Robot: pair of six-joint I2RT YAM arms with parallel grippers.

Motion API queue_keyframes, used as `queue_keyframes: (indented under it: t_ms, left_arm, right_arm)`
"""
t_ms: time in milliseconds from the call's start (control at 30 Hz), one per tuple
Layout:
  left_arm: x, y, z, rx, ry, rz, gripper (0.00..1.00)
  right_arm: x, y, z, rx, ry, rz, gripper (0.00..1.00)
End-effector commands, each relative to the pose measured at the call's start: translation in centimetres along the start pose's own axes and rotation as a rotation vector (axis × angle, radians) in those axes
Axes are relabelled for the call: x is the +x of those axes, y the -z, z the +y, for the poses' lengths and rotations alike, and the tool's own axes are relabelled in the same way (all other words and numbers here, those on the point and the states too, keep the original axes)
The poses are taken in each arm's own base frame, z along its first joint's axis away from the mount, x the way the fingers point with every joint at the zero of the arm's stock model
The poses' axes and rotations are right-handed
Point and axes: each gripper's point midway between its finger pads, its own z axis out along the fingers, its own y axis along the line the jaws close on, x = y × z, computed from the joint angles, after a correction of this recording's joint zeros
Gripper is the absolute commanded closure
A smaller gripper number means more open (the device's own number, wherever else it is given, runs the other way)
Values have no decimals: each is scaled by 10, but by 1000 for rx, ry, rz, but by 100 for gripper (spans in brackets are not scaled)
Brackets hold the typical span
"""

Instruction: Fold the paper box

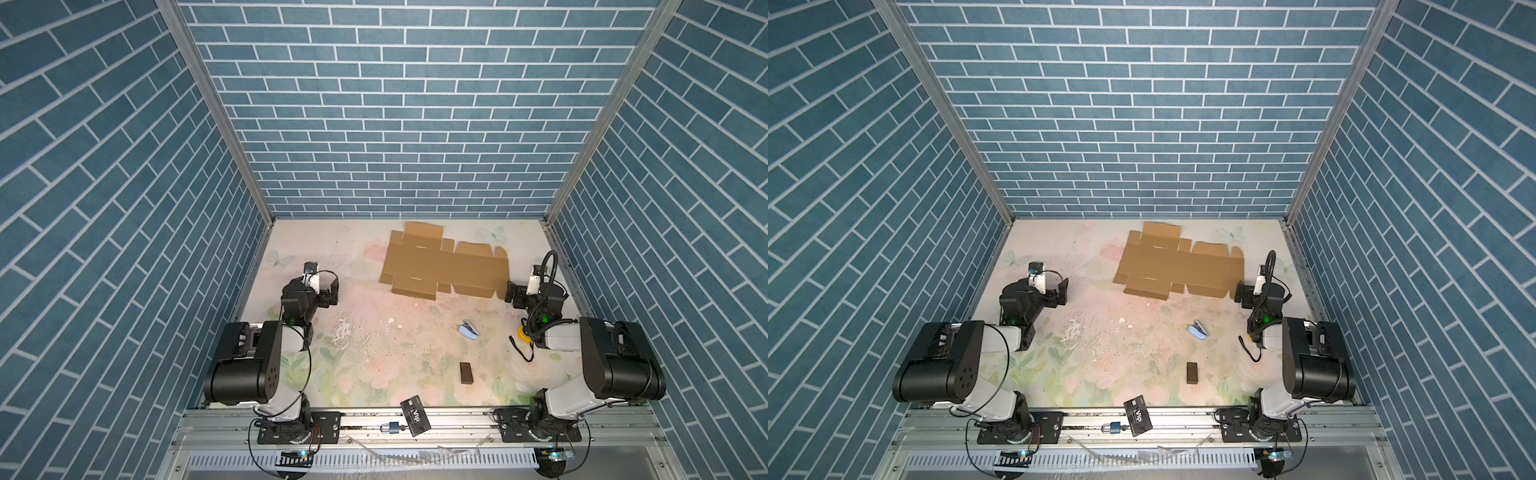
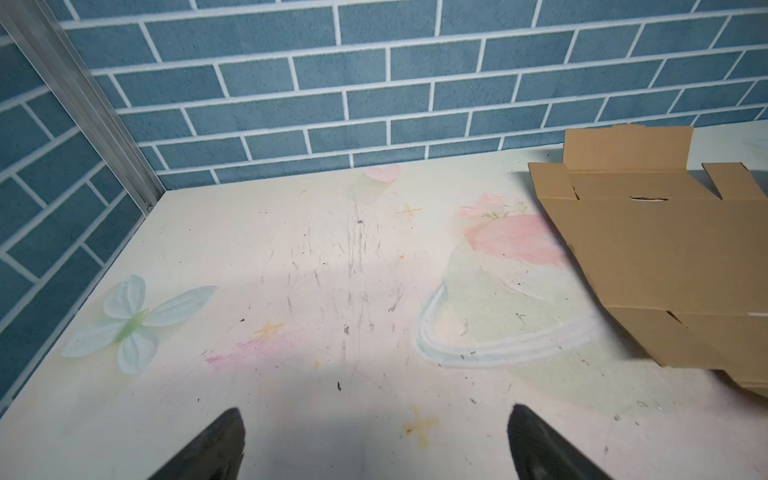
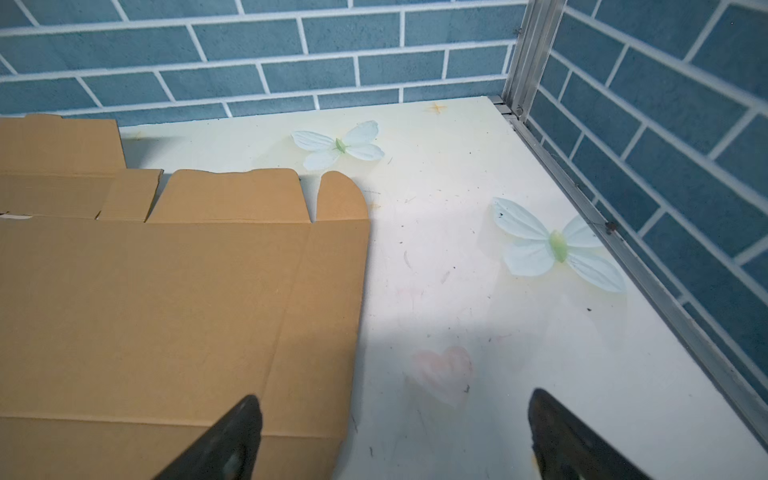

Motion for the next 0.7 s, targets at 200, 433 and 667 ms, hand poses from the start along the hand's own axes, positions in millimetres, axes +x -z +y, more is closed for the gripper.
queue_keyframes:
  t_ms: [200, 433, 667]
  left_arm:
    - [4, 0, -1, -4, -3, 8, 0]
    - [4, 0, 0, -5, -4, 13, 0]
    - [5, 0, 0, -6, -6, 20, 0]
  right_arm:
    - [-9, -2, 0, 0, 18, -24, 1]
    - [-8, -2, 0, 0, 19, -23, 1]
    - [-8, -2, 0, 0, 19, -24, 1]
